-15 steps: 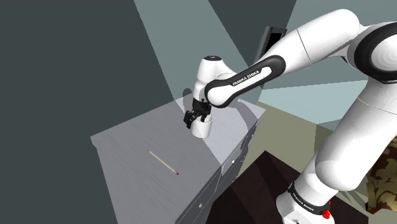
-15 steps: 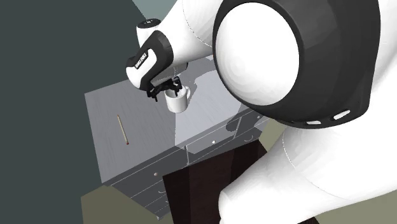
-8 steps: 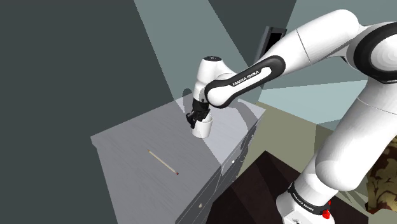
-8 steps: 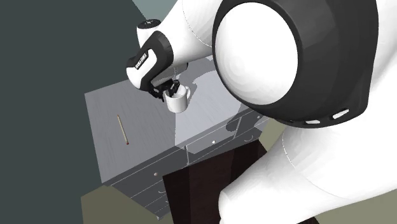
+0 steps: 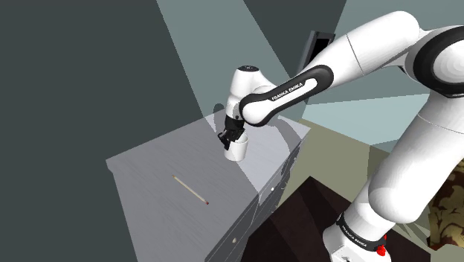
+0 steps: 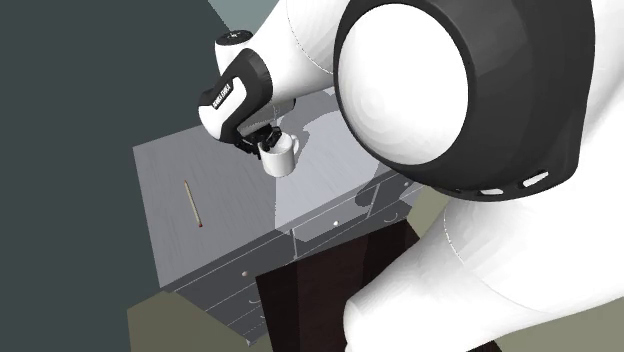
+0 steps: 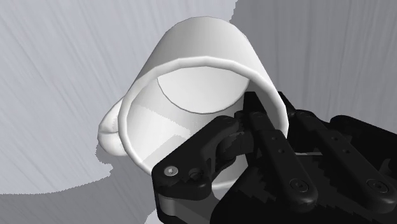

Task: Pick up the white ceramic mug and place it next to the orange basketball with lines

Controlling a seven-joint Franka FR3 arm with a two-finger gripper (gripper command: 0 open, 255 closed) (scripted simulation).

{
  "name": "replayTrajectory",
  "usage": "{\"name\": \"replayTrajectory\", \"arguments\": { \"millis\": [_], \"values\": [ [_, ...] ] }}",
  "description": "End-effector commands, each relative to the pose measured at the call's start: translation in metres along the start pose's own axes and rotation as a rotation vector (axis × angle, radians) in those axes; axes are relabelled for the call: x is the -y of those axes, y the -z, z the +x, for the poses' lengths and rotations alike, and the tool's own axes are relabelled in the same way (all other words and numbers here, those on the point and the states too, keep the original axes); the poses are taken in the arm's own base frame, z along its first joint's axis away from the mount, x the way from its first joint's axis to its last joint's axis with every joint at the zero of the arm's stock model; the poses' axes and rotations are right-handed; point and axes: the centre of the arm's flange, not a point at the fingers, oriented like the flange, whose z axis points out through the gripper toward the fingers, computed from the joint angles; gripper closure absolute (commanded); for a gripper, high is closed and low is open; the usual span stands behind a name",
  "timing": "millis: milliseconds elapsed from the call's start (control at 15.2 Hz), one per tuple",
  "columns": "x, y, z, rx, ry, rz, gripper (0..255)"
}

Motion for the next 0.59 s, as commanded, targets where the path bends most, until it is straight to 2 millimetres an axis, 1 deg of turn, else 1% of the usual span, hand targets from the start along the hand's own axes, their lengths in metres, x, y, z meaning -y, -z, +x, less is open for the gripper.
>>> {"name": "replayTrajectory", "arguments": {
  "millis": [0, 528],
  "values": [
    [0.000, 0.005, 0.001, 0.000, 0.000, 0.000, 255],
    [-0.001, 0.047, 0.005, 0.000, 0.000, 0.000, 255]
  ]
}}
